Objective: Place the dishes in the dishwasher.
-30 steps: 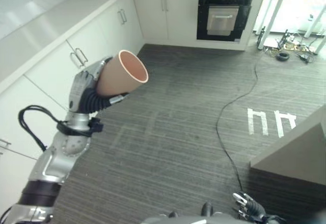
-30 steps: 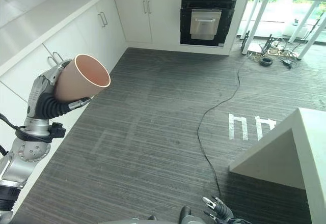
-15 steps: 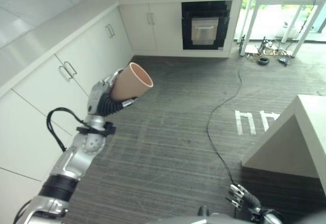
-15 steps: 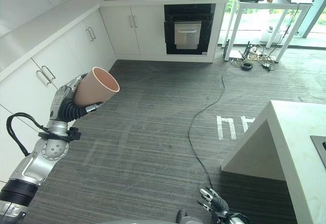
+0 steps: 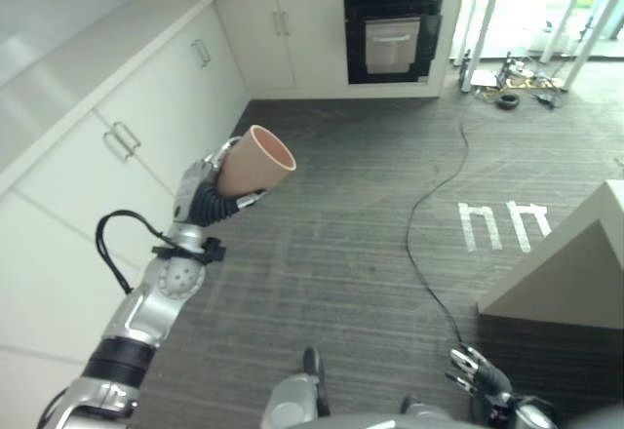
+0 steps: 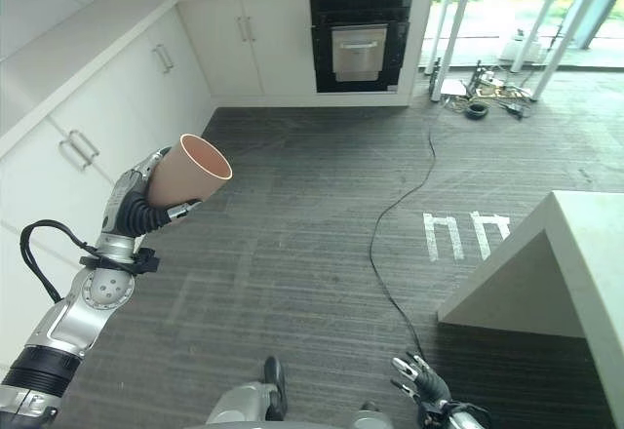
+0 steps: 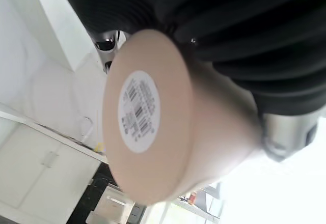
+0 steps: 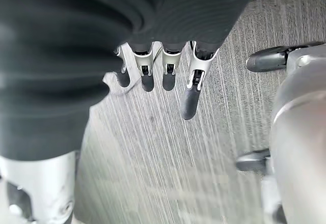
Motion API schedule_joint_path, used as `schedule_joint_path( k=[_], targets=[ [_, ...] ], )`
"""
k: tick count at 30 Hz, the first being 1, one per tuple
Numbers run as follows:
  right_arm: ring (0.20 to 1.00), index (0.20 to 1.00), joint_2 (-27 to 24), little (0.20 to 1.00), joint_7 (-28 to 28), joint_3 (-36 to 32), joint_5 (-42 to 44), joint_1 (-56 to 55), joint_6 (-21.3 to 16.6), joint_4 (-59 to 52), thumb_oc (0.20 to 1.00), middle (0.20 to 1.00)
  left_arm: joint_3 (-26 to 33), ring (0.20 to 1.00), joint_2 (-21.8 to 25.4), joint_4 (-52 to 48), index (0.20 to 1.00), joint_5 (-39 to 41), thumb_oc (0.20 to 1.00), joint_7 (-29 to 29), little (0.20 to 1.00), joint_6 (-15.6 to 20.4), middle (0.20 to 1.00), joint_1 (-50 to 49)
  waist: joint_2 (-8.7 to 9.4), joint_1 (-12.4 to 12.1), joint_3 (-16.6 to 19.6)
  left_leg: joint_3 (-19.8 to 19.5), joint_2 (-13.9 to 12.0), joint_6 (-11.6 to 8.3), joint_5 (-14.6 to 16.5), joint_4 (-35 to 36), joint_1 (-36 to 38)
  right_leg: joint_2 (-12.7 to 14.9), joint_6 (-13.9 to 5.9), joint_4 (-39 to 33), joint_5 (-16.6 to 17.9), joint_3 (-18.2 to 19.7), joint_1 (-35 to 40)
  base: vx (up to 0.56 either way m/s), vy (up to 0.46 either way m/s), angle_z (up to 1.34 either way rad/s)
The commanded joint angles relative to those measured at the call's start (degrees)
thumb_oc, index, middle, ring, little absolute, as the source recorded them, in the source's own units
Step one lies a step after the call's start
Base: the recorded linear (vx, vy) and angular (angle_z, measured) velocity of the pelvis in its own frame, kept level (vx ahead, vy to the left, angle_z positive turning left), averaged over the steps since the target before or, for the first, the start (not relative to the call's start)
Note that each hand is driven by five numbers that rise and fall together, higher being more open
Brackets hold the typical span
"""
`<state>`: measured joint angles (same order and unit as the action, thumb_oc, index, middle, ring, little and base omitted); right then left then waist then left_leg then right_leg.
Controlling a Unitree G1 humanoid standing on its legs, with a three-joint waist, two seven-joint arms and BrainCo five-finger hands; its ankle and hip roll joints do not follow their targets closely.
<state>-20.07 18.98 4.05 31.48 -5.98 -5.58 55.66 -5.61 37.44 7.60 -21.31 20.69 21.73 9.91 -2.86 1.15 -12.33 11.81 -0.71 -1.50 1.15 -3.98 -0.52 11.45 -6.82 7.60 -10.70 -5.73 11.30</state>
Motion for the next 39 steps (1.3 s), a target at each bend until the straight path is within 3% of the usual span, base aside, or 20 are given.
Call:
schedule_joint_path(
  k=[1, 4, 6, 8, 9, 11, 14, 16, 19, 20, 23, 24, 25, 26, 27, 29, 32, 33, 35, 39],
  targets=[
    [1.000, 1.000, 4.0, 1.000, -0.5, -0.2, 0.6, 3.4, -2.0, -3.1, 1.000, 1.000, 2.5, 0.200, 3.6, -2.7, 0.200, 1.8, 0.200, -1.1, 0.200, 2.1, 0.200, 3.5, 1.85, -1.2, 2.2, -2.7, 3.8, 3.07, -2.1, 4.4, -3.6, -5.9, 0.15, 9.2, 1.4, -4.6, 4.0, 0.40, 0.406, -0.01],
    [1.000, 1.000, 5.4, 1.000, -1.2, 0.1, 1.8, 2.7, -2.9, -5.4, 1.000, 1.000, -0.5, 0.200, 4.6, -1.7, 0.200, -0.3, 0.200, -0.9, 0.200, 2.4, 0.200, 4.8, 0.73, -0.1, 1.6, -2.8, 5.9, 5.94, 0.5, 6.4, 2.1, -1.7, -3.56, 30.6, 10.6, -7.4, -5.4, 0.39, 0.379, 0.41],
    [1.000, 1.000, 5.5, 1.000, -0.4, 0.6, 1.3, 3.3, -3.1, -5.4, 1.000, 1.000, -1.6, 0.200, 5.2, -2.0, 0.200, -0.7, 0.200, -0.4, 0.200, 1.9, 0.200, 5.2, -0.04, 0.9, 0.2, -1.1, 5.3, 6.45, 0.8, 7.7, 5.0, -4.0, -2.61, 33.3, 8.7, -8.2, -11.2, 0.24, 0.136, 0.34],
    [1.000, 1.000, 5.1, 1.000, 0.3, 0.7, 1.1, 3.2, -3.3, -6.1, 1.000, 1.000, -1.7, 0.200, 5.4, -2.8, 0.200, -0.7, 0.200, -0.6, 0.200, 1.9, 0.200, 5.5, -0.26, 2.8, -0.8, -1.4, 5.2, 6.23, 1.7, 8.1, 7.6, -8.3, -1.83, 27.5, 6.4, -8.3, -14.4, 0.26, -0.019, 0.00],
    [1.000, 1.000, 4.9, 1.000, 0.8, 0.6, 1.4, 3.1, -3.2, -6.4, 1.000, 1.000, -1.6, 0.200, 5.7, -3.2, 0.200, -0.4, 0.200, -1.1, 0.200, 1.6, 0.200, 5.9, -0.23, 3.5, -1.3, -1.5, 5.1, 6.11, 2.2, 8.2, 8.7, -8.6, -1.65, 23.7, 6.8, -8.4, -15.5, 0.34, -0.079, 0.18],
    [1.000, 1.000, 4.7, 1.000, 1.9, 0.3, 2.5, 3.2, -3.4, -6.6, 1.000, 1.000, -1.0, 0.200, 6.0, -3.5, 0.200, 0.0, 0.200, -2.4, 0.200, 1.2, 0.200, 6.9, 0.10, 4.6, -2.2, -1.4, 4.6, 5.58, 3.6, 8.5, 11.0, -7.2, -1.88, 11.0, 9.5, -9.3, -17.4, 0.33, -0.118, 0.47],
    [1.000, 1.000, 4.8, 1.000, 3.9, -1.4, 3.0, 3.3, -4.0, -5.8, 1.000, 1.000, -2.1, 0.200, 6.3, -2.5, 0.200, 0.4, 0.200, -3.1, 0.200, 2.5, 0.200, 8.4, 1.28, 6.2, -2.5, -2.7, 5.2, 5.76, 8.2, 8.3, 15.2, -3.2, -5.20, -4.6, 19.1, -6.7, -22.0, 0.43, -0.176, 0.61],
    [1.000, 1.000, 5.1, 1.000, 4.0, -1.7, 3.2, 3.4, -3.7, -6.0, 1.000, 1.000, -2.7, 0.200, 6.2, -2.0, 0.200, -0.2, 0.200, -3.2, 0.200, 4.1, 0.200, 8.1, 1.30, 6.2, -2.1, -2.5, 5.0, 5.69, 10.1, 7.4, 16.8, -3.0, -5.28, -4.7, 20.0, -7.0, -21.7, 0.58, -0.308, 0.51],
    [1.000, 1.000, 4.6, 1.000, 3.4, 0.1, 4.6, 4.0, -3.1, -5.2, 1.000, 1.000, -3.7, 0.200, 4.9, -2.3, 0.200, -0.4, 0.200, -4.1, 0.200, 2.7, 0.200, 7.5, 1.12, 7.0, 0.1, -1.8, 2.8, 4.33, 14.0, 0.2, 19.3, -5.4, -2.41, -1.1, 14.7, -6.1, -18.8, 0.72, -0.495, 0.20],
    [1.000, 1.000, 4.3, 1.000, 3.6, 0.4, 4.4, 4.1, -2.9, -5.3, 1.000, 1.000, -3.5, 0.200, 4.6, -2.8, 0.200, -0.8, 0.200, -4.1, 0.200, 2.3, 0.200, 6.8, 0.79, 7.0, 0.5, -1.7, 1.8, 3.03, 12.7, -1.7, 19.6, -6.2, -1.16, -0.2, 13.1, -6.6, -18.3, 0.55, -0.467, -0.05],
    [1.000, 1.000, 2.5, 1.000, 4.9, 1.7, 3.7, 3.9, -3.3, -6.2, 1.000, 1.000, -2.4, 0.200, 4.2, -5.0, 0.200, -1.0, 0.200, -3.5, 0.200, 1.3, 0.200, 5.2, 0.10, 6.0, 1.4, -2.4, -1.4, -2.27, 1.6, -16.8, 16.1, -9.1, 3.40, -0.6, 9.2, -8.5, -14.6, 0.43, -0.447, -0.49],
    [1.000, 1.000, 1.3, 1.000, 5.1, 1.9, 3.9, 3.7, -3.4, -6.6, 1.000, 1.000, -1.5, 0.200, 4.5, -6.0, 0.200, -0.1, 0.200, -4.0, 0.200, 1.1, 0.200, 4.3, 0.35, 5.3, 1.3, -2.2, -2.6, -4.12, -3.0, -26.8, 11.8, -9.8, 5.37, -0.9, 7.3, -9.5, -12.4, 0.41, -0.506, -0.47],
    [1.000, 1.000, 0.7, 1.000, 5.2, 1.9, 4.4, 3.6, -3.5, -6.5, 1.000, 1.000, -0.6, 0.200, 4.8, -6.6, 0.200, 0.8, 0.200, -4.8, 0.200, 1.3, 0.200, 3.7, 1.10, 4.7, 1.0, -1.9, -4.6, -4.44, -4.4, -35.8, 6.1, -10.0, 6.89, -1.1, 6.0, -9.8, -10.7, 0.44, -0.509, -0.16],
    [1.000, 1.000, 0.0, 1.000, 5.9, 1.6, 5.0, 3.8, -3.8, -5.9, 1.000, 1.000, 0.1, 0.200, 4.9, -7.1, 0.200, 1.3, 0.200, -5.5, 0.200, 1.3, 0.200, 3.2, 1.66, 3.5, -0.1, -3.3, -3.9, -2.84, -2.6, -41.0, -0.8, -10.0, 7.55, -1.5, 5.2, -9.1, -8.1, 0.43, -0.346, -0.19],
    [1.000, 1.000, -0.2, 1.000, 6.9, 1.6, 4.6, 4.6, -4.0, -5.1, 1.000, 1.000, 0.6, 0.200, 4.9, -7.4, 0.200, 1.1, 0.200, -5.4, 0.200, 1.2, 0.200, 2.4, 1.60, 2.5, -0.9, -3.4, -2.4, -1.07, -0.6, -38.0, -4.8, -10.5, 7.37, -2.4, 4.8, -8.0, -5.7, 0.56, -0.162, -0.60],
    [1.000, 1.000, 0.3, 1.000, 7.3, 2.2, 2.6, 6.0, -3.6, -3.7, 1.000, 1.000, 1.3, 0.200, 4.7, -6.7, 0.200, 0.4, 0.200, -3.7, 0.200, 0.9, 0.200, 1.1, 1.86, 1.5, -1.6, -1.1, -0.1, 0.32, 0.6, -21.0, -5.2, -10.9, 6.06, -4.1, 4.1, -4.7, -2.7, 0.62, 0.050, -1.52],
    [1.000, 1.000, 0.9, 1.000, 7.0, 4.3, 1.7, 7.1, -3.5, -1.5, 1.000, 1.000, 2.9, 0.200, 4.6, -6.2, 0.200, 0.5, 0.200, -3.7, 0.200, 1.6, 0.200, -1.1, 0.07, -1.2, -1.6, -6.6, 3.3, -1.37, -5.4, -0.1, -8.6, -13.1, 4.73, -6.7, 3.6, 0.3, 0.9, 0.61, 0.099, -1.59],
    [1.000, 1.000, 1.4, 1.000, 6.3, 5.1, 1.3, 6.9, -3.5, -1.0, 1.000, 1.000, 4.1, 0.200, 4.4, -6.0, 0.200, 0.6, 0.200, -4.1, 0.200, 2.8, 0.200, -2.5, -0.55, -2.1, -1.6, -4.2, 3.2, -2.21, -8.7, 4.1, -11.4, -13.7, 4.44, -7.7, 3.1, 0.3, 3.1, 0.74, 0.088, -1.91],
    [1.000, 1.000, 1.7, 1.000, 5.6, 5.3, 0.3, 6.5, -3.7, -0.7, 1.000, 1.000, 5.5, 0.200, 3.9, -5.6, 0.200, 0.3, 0.200, -3.8, 0.200, 3.0, 0.200, -3.6, -0.78, -2.6, -1.2, -1.8, 3.3, -1.78, -8.6, 3.1, -12.7, -13.6, 4.17, -7.2, 2.1, -0.5, 4.1, 0.55, 0.110, -1.50],
    [1.000, 1.000, 2.3, 1.000, 4.3, 5.2, -1.7, 7.2, -2.3, -0.5, 1.000, 1.000, 8.3, 0.200, 4.5, -5.3, 0.200, -0.1, 0.200, -2.6, 0.200, 3.2, 0.200, -7.0, -0.37, -4.2, -0.7, -5.6, 5.4, 0.14, -6.6, -0.5, -11.9, -13.6, 4.06, -3.7, -1.6, 2.5, 6.6, 0.42, 0.134, -0.83]
  ],
)
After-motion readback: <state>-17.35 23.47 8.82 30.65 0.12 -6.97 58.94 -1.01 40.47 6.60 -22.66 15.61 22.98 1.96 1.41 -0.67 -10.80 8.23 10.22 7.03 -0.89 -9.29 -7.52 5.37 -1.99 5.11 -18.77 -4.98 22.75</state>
